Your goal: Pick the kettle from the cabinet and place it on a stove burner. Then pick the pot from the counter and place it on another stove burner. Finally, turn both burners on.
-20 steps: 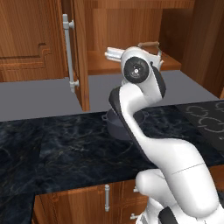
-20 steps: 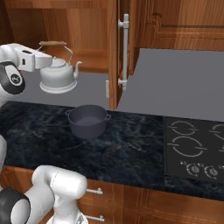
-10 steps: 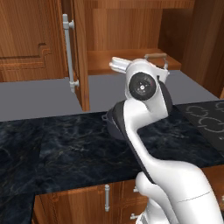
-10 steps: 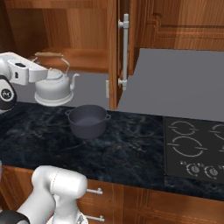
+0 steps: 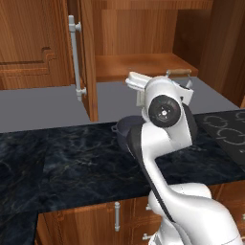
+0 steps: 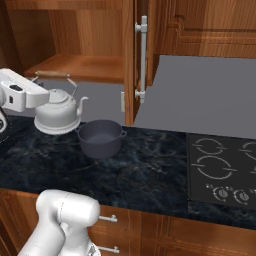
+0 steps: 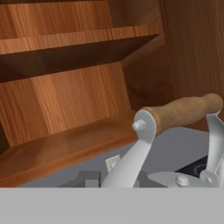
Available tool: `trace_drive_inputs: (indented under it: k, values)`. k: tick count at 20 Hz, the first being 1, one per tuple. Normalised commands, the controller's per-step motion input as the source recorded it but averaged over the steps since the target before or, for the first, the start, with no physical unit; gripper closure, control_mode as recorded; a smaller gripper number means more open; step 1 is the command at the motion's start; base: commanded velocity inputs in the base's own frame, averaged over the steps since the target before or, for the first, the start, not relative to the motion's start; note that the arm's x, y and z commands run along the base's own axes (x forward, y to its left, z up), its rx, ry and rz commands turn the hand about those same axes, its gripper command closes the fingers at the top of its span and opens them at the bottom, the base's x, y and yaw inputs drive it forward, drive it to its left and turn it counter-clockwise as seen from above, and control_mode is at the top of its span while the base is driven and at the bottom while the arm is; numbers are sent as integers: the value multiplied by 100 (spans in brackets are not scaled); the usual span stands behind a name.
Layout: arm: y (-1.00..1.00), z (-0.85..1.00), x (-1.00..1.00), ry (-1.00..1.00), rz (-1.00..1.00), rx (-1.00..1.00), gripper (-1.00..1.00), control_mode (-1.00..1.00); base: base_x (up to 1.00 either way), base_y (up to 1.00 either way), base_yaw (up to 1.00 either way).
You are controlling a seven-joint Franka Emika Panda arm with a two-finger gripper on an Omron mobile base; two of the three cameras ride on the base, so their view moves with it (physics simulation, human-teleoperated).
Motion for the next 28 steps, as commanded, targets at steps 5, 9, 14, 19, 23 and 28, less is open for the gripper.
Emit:
trace_drive_inputs:
  k: [5, 9, 14, 19, 23, 28]
  values:
    - [-1, -3, -20, 1, 0, 0, 100, -100, 0, 0, 0]
    - [0, 0, 0, 0, 0, 0, 100, -100, 0, 0, 0]
    - [0, 0, -17, -4, -1, 0, 100, -100, 0, 0, 0]
    - [0, 0, 0, 0, 0, 0, 100, 100, -59, -5, -6]
    - [0, 0, 0, 0, 0, 0, 100, 100, -53, -16, -9]
    - [0, 0, 0, 0, 0, 0, 100, 100, -39, -40, -9]
